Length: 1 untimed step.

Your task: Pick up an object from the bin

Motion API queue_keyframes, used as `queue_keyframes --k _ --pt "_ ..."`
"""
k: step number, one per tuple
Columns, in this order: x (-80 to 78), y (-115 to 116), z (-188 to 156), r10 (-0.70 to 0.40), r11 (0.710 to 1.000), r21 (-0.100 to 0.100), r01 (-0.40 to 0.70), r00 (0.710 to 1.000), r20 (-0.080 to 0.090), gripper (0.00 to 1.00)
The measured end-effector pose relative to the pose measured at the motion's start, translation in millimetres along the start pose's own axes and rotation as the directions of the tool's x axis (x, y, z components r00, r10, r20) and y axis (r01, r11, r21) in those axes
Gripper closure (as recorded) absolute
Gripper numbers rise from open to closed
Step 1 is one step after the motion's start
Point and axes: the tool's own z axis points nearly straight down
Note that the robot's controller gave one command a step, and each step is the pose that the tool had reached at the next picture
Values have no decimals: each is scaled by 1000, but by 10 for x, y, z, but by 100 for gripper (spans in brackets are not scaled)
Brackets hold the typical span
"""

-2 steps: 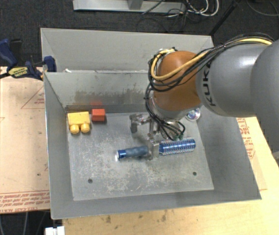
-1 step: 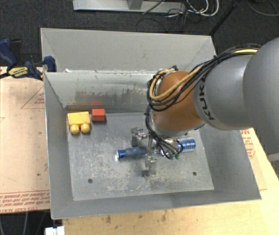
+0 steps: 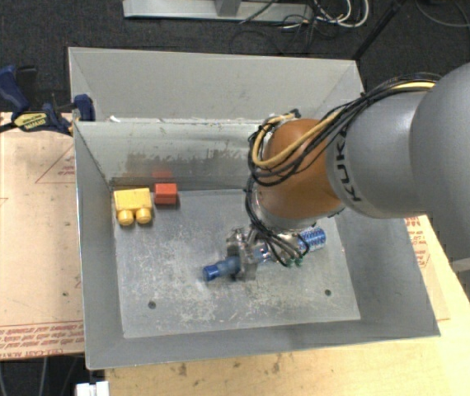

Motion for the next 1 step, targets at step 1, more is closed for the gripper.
queue_keyframes --k 1 --pt "-144 150 -1265 17 1000 1 -17 1000 9 100"
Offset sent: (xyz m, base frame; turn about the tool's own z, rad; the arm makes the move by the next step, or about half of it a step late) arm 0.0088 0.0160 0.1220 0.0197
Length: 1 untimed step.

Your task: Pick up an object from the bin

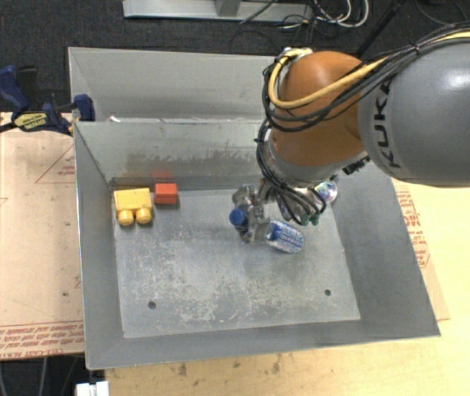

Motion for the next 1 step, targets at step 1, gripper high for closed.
queue_keyframes --k 1 --pt "-229 -71 -1408 -252 968 0 252 968 -1 100"
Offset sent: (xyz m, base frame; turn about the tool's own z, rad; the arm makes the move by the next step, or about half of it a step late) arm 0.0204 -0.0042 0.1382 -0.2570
